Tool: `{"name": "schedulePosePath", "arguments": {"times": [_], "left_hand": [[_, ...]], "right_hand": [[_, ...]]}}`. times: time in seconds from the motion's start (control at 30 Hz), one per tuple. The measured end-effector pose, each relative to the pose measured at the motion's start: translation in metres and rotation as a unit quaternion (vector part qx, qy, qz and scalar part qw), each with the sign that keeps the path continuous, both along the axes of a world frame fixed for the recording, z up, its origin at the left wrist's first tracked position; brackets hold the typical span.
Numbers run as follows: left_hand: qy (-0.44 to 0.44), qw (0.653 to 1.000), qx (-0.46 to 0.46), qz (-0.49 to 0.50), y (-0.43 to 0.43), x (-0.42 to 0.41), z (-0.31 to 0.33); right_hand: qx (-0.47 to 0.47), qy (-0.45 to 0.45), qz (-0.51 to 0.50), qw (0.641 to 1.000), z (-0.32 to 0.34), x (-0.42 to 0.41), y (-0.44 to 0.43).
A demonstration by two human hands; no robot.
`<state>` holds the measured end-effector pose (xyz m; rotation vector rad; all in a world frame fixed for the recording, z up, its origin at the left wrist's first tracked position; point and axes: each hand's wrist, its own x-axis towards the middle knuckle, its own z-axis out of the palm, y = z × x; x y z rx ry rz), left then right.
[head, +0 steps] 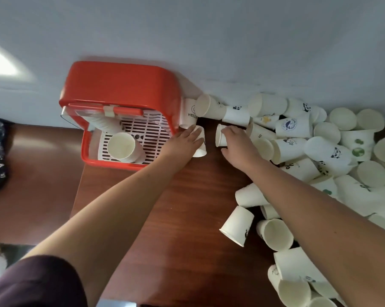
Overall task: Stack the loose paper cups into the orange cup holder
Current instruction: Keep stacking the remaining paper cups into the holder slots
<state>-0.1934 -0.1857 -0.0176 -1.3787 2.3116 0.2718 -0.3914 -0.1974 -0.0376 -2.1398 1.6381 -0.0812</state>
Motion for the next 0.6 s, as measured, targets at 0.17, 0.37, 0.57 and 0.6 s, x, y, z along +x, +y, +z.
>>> {"name": "schedulePosePath", "arguments": {"times": [0.17, 0.37, 0.57, 0.6], "left_hand": [[-0.004, 0.998, 0.027, 0.05, 0.009, 0.001, -0.01], [-0.023, 1.0, -0.012, -0.012, 0.029, 0.008, -0.015], [0.342, 0.914, 0.023, 0.216, 0.056, 0.032, -0.005], [0.381, 0.892, 0.025, 0.242, 0.061, 0.039, 0.002]], "right_hand": [[-0.044, 0.078, 0.041, 0.995, -0.01, -0.004, -0.005], [-0.032, 0.048, 0.055, 0.997, -0.012, -0.003, 0.001], [0.006, -0.153, -0.081, 0.985, 0.022, 0.0, 0.01], [0.016, -0.175, -0.096, 0.98, 0.029, 0.001, 0.014]]}}
